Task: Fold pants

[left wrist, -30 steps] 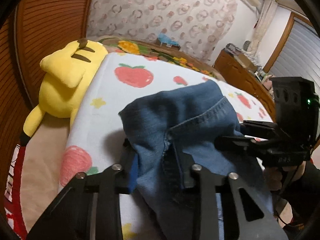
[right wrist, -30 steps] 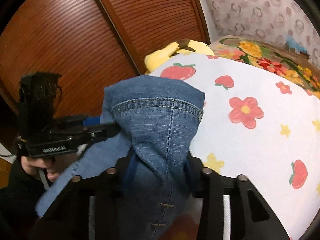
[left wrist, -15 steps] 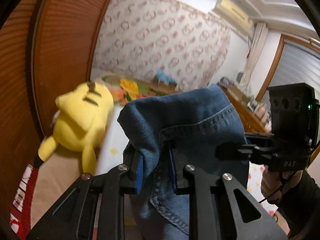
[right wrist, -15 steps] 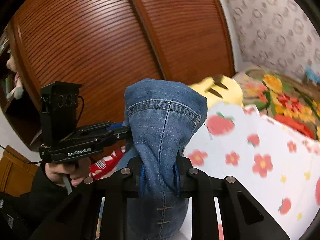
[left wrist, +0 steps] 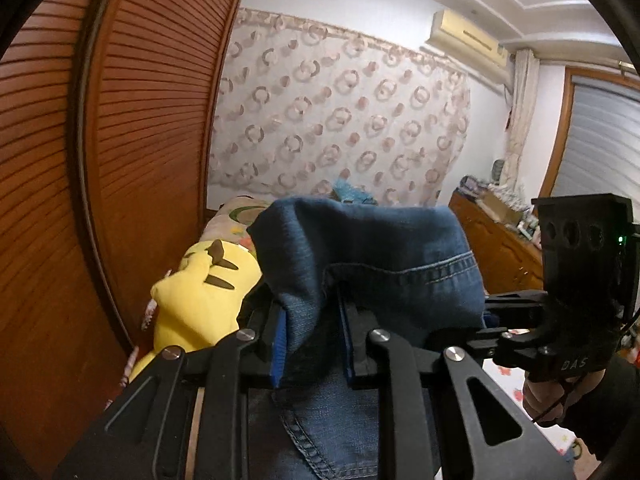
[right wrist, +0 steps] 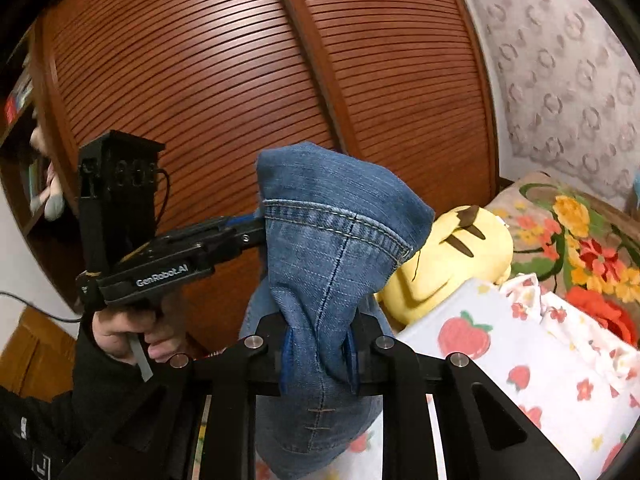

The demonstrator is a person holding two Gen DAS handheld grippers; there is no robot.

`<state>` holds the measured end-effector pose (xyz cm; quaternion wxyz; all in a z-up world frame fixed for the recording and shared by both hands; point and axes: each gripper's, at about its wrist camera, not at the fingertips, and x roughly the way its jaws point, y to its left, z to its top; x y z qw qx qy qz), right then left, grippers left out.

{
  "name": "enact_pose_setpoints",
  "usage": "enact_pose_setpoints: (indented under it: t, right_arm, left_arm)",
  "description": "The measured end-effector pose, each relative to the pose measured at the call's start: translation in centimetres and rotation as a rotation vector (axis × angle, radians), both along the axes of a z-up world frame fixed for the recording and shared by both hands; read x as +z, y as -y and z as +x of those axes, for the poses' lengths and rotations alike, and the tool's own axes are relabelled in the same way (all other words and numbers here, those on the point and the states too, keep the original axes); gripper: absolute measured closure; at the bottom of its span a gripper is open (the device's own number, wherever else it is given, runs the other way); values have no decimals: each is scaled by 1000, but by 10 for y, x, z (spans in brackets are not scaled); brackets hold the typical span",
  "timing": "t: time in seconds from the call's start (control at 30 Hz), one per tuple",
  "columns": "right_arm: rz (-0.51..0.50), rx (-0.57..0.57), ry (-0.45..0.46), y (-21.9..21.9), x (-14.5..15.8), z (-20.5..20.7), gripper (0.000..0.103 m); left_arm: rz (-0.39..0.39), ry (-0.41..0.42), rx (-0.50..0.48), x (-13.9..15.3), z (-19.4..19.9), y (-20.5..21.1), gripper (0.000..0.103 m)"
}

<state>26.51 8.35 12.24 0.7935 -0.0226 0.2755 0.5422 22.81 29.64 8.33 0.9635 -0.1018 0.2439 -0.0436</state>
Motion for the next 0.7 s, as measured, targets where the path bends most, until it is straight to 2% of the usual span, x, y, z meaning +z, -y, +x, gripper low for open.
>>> enact_pose_setpoints:
  t: [0.1, 0.23, 0.33, 0.37, 0.47, 0.63, 0.67, 0.7]
  right_arm:
    - [-9, -45, -40, 4, -19, 37, 82]
    - [-71, -149, -85, 14, -63, 90, 81]
    - [-72, -216, -138, 26, -90, 121, 73]
    - [-76, -245, -163, 31, -97, 130, 67]
    - [-103, -310, -195, 43, -113, 150, 62]
    - [-189, -388, -173, 63, -118, 154, 60]
    - [-202, -383, -158, 64, -116, 153, 59]
    - [-212, -385, -143, 66, -114, 152, 59]
  left_arm:
    - [22, -61, -10, -13, 44, 1, 81]
    - [51, -167, -26, -56, 103, 13, 81]
    - [57, -214, -27, -83, 133, 21, 81]
    - [60, -223, -28, -89, 141, 23, 81]
    - [86, -250, -12, -103, 156, 30, 81]
    - [94, -273, -16, -111, 164, 37, 80]
    - [96, -271, -21, -111, 162, 38, 79]
    - [101, -271, -26, -111, 161, 41, 72]
